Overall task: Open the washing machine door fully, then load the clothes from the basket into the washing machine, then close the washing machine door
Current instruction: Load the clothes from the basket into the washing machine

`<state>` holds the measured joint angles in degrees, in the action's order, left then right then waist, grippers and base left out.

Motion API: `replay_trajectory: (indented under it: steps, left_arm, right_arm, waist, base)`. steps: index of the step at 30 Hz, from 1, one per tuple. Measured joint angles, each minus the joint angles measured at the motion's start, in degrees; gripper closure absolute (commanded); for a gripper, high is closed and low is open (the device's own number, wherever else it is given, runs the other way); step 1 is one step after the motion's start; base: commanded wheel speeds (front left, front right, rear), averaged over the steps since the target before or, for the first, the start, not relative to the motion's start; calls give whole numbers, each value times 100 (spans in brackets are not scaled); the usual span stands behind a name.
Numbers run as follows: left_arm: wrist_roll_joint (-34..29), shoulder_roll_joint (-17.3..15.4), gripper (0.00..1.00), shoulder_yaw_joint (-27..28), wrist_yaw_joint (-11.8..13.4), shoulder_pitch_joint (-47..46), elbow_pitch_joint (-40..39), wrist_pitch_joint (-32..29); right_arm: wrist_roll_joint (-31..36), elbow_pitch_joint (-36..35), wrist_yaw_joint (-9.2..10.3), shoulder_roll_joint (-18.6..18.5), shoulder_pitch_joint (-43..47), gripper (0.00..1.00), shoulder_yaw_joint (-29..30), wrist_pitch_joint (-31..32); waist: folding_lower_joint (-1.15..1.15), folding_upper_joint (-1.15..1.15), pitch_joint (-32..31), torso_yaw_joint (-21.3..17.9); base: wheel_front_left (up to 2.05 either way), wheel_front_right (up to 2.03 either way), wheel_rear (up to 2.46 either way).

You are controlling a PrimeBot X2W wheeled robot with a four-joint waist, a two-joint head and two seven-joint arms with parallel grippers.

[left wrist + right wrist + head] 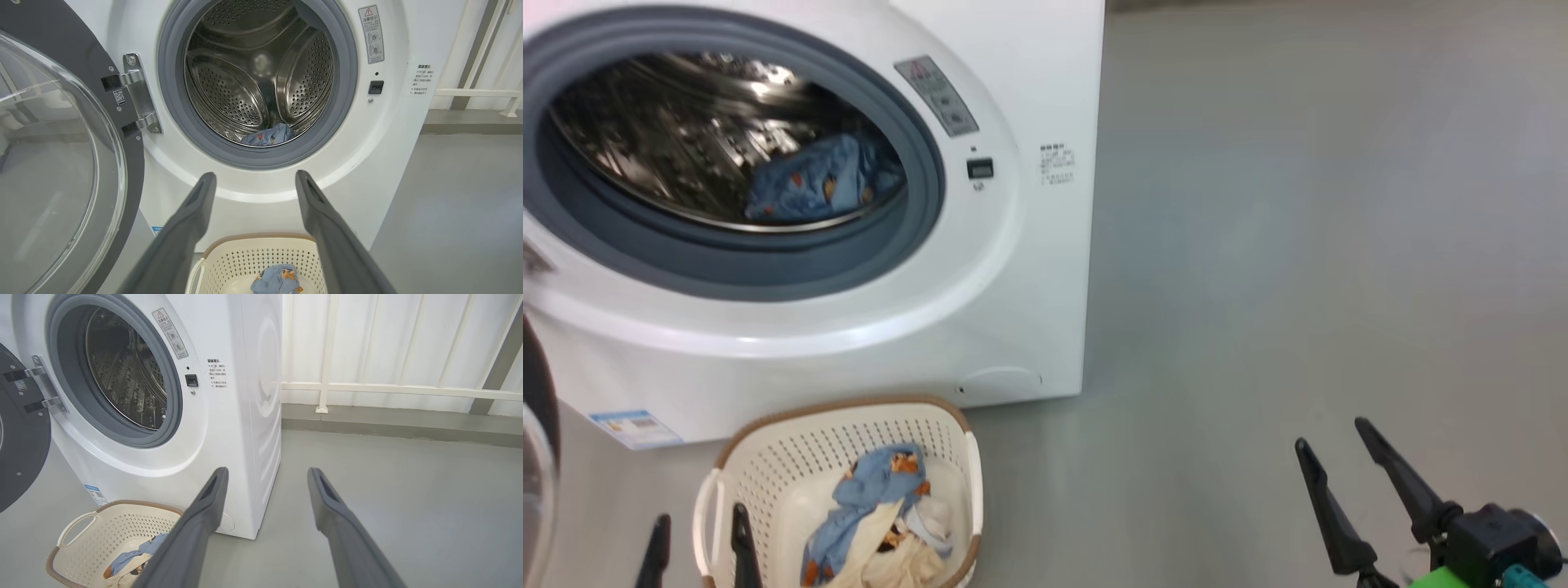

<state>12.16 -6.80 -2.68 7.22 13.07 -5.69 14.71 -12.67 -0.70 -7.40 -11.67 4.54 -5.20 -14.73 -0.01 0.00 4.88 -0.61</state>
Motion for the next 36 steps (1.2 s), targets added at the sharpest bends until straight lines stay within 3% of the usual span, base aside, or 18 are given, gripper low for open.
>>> replay_trajectory:
  steps: [11,36]
  left_arm:
    - [89,10,0,-25,-52,223,42,0]
    - [156,10,0,-64,-92,211,105,-1]
  right_arm:
    - [0,32,0,53,213,0,-52,0]
    - [0,13,0,48,266,0,-10,0]
  waist:
    - [0,0,-522,18]
    - [1,0,-512,80]
  base:
    - [0,0,0]
    - [0,0,0]
